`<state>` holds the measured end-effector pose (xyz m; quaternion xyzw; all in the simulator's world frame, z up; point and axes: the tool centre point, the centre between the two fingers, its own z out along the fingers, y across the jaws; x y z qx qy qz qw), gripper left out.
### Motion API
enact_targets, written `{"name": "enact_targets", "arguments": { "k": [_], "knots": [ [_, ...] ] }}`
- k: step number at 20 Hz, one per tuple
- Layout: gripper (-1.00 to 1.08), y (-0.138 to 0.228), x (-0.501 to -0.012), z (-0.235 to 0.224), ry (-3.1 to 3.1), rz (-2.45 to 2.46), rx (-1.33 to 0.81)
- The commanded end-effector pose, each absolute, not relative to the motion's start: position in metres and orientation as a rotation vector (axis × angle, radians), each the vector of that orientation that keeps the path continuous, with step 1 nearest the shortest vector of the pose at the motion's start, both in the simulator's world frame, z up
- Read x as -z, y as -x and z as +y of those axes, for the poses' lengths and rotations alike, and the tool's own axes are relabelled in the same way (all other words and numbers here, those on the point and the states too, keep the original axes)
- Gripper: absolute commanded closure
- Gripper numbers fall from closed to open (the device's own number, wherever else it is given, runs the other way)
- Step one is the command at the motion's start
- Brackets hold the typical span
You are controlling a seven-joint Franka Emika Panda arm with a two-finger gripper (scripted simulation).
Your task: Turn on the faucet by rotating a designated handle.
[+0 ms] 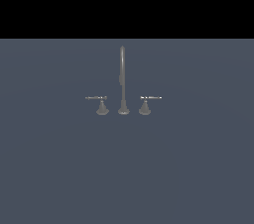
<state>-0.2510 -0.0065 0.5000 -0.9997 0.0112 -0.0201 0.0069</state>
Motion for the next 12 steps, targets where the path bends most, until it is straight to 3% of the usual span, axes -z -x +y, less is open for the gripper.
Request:
{"name": "enact_targets", "arguments": {
  "k": [1,12],
  "knots": [
    [1.08,0.251,-0.5,-0.0065,3.127,0.035,0.063],
    [1.08,0.2479,-0.509,-0.0087,3.113,0.021,0.086]
  ]
}}
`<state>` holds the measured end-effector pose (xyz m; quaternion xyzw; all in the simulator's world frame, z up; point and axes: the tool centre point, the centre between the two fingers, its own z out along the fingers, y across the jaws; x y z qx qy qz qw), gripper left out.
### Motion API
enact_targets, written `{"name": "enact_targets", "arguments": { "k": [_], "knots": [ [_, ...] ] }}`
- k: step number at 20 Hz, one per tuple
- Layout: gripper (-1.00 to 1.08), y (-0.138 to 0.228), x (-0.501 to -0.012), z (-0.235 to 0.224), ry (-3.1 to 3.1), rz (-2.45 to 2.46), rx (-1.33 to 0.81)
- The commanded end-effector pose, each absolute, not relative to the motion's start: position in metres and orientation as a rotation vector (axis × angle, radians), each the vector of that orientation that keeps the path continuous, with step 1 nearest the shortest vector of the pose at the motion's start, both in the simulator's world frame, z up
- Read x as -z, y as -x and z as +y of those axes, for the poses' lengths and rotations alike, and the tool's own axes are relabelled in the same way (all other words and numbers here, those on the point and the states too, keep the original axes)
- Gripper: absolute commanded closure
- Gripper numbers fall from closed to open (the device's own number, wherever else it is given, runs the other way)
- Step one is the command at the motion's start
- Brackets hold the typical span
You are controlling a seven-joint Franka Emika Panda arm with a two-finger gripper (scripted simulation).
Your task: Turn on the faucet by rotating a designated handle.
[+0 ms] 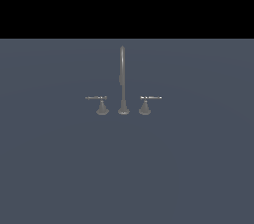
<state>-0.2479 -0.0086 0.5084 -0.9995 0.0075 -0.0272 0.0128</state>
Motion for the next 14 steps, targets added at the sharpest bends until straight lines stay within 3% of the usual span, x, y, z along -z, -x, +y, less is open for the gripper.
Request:
{"name": "enact_targets", "arguments": {
  "k": [1,14],
  "knots": [
    [1.08,0.248,-0.509,-0.009,3.114,0.022,0.085],
    [1.08,0.214,-0.496,-0.019,3.182,0.243,0.059]
  ]
}}
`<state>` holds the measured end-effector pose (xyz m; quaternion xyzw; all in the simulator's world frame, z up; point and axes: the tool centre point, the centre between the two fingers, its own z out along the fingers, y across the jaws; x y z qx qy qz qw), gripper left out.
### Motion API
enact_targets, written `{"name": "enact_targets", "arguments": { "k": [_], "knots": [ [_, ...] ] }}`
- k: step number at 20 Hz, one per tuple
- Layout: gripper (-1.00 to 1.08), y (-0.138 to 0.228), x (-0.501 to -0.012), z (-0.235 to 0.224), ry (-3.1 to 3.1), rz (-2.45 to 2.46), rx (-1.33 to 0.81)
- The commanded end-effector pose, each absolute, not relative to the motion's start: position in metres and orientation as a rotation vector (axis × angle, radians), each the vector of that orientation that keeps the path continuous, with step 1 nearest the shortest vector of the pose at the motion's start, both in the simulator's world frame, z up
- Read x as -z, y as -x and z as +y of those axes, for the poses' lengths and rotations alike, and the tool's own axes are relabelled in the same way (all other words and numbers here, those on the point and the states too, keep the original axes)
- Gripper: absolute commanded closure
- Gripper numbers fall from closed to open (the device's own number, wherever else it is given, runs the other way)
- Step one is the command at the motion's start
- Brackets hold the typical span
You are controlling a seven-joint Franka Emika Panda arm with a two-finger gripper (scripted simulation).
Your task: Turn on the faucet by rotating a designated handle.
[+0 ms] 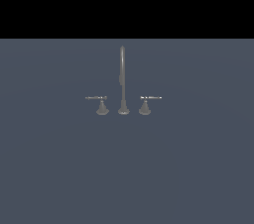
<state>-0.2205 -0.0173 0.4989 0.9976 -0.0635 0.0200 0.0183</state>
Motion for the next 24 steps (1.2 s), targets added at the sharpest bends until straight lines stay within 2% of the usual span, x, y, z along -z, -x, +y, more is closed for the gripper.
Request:
{"name": "enact_targets", "arguments": {
  "k": [1,12,24],
  "knots": [
    [1.08,0.209,-0.494,-0.021,-3.069,-0.264,-0.054],
    [1.08,0.139,-0.455,-0.045,-2.879,-0.621,-0.029],
    [1.08,0.065,-0.387,-0.073,-2.689,-0.942,-0.04]
  ]
}}
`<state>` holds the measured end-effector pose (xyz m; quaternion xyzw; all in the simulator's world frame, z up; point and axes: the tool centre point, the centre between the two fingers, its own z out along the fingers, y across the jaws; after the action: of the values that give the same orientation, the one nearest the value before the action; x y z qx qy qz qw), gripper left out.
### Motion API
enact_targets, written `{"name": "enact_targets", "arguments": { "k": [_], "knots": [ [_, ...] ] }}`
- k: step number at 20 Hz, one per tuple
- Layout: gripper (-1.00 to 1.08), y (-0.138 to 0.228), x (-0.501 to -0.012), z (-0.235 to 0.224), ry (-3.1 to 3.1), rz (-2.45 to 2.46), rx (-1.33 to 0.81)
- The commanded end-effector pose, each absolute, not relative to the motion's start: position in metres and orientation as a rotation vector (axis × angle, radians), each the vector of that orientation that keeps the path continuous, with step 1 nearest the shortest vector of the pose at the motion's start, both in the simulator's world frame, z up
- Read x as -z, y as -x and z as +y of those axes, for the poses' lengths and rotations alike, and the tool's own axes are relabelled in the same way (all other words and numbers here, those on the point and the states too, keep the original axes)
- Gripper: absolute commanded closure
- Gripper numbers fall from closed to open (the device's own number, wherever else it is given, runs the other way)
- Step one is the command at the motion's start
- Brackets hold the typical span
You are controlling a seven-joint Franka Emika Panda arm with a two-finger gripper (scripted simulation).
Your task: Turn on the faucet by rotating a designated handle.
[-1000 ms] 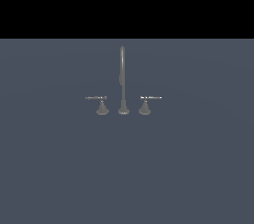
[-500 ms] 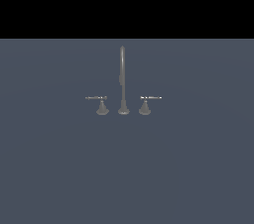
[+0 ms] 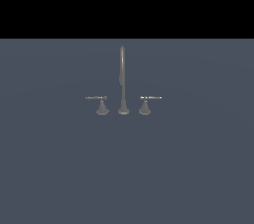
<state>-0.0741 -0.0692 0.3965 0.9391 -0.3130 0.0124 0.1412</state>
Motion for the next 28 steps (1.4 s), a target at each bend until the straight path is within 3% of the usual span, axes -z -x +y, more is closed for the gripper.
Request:
{"name": "enact_targets", "arguments": {
  "k": [1,28],
  "knots": [
    [1.08,0.059,-0.38,-0.075,-2.676,-0.966,-0.042],
    [1.08,-0.052,-0.173,-0.111,-2.419,-1.669,-0.072]
  ]
}}
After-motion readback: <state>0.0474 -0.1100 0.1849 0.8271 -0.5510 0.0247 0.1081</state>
